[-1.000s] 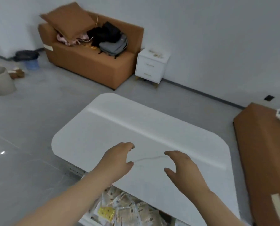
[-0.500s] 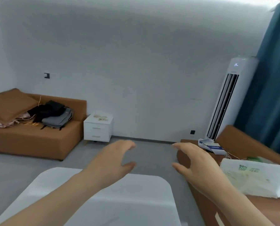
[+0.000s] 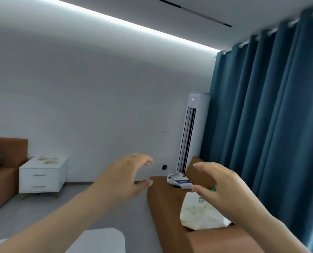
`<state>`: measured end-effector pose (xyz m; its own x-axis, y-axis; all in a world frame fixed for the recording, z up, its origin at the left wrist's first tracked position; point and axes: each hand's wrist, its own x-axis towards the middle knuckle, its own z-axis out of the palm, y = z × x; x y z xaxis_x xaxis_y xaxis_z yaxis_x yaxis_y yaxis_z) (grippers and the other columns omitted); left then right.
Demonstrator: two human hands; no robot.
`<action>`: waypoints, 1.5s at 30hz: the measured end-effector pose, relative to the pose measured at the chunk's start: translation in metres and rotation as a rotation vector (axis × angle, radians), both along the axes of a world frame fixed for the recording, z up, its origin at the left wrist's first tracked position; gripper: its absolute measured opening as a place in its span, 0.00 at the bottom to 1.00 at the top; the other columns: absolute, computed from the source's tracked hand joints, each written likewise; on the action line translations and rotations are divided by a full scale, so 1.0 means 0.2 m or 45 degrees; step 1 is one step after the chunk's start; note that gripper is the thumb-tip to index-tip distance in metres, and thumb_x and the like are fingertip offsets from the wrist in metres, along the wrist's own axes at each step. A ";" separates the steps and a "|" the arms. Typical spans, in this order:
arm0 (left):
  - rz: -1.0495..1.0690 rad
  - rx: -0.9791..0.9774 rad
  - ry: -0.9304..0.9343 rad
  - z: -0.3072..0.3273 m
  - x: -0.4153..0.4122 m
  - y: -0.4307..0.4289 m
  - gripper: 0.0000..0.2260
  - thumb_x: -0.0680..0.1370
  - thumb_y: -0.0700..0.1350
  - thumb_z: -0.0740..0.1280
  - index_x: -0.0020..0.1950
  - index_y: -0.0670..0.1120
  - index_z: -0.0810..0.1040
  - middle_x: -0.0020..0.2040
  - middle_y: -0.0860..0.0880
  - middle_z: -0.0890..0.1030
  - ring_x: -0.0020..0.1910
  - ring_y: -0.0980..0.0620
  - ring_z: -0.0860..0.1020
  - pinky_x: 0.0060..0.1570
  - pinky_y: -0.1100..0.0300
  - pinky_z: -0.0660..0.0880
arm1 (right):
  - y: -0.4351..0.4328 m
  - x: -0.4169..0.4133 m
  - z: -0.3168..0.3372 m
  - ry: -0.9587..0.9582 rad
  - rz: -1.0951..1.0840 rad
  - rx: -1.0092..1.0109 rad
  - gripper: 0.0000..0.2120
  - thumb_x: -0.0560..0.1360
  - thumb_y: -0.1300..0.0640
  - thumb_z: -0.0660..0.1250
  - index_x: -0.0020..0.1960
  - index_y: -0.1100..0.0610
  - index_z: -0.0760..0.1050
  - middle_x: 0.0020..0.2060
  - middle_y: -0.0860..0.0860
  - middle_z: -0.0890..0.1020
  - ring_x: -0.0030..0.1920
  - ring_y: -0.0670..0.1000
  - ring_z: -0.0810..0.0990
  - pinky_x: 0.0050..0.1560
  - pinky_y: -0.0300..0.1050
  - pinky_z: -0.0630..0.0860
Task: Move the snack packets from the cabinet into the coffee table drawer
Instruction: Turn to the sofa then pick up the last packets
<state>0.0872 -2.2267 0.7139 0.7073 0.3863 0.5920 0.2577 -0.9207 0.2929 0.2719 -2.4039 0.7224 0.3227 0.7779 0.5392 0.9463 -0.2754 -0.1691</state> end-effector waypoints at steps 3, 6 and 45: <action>-0.055 0.017 0.012 0.04 0.23 -0.04 0.23 0.73 0.56 0.65 0.67 0.52 0.71 0.63 0.58 0.75 0.62 0.61 0.72 0.61 0.69 0.66 | -0.06 0.17 0.04 0.014 -0.034 0.026 0.23 0.73 0.45 0.67 0.67 0.43 0.69 0.58 0.35 0.74 0.59 0.38 0.73 0.60 0.35 0.72; -0.082 0.021 0.012 0.06 0.45 -0.03 0.21 0.75 0.52 0.67 0.67 0.51 0.70 0.64 0.57 0.74 0.63 0.61 0.72 0.61 0.69 0.65 | -0.06 0.35 0.06 0.016 -0.061 0.059 0.22 0.73 0.45 0.68 0.67 0.44 0.70 0.56 0.36 0.75 0.56 0.39 0.74 0.56 0.33 0.72; 0.447 -0.035 0.013 -0.18 2.54 1.74 0.21 0.76 0.53 0.67 0.68 0.54 0.69 0.64 0.58 0.72 0.62 0.60 0.70 0.60 0.69 0.65 | 2.14 2.71 -0.06 -0.021 0.426 -0.060 0.25 0.75 0.40 0.62 0.71 0.43 0.64 0.68 0.38 0.69 0.68 0.40 0.66 0.66 0.35 0.60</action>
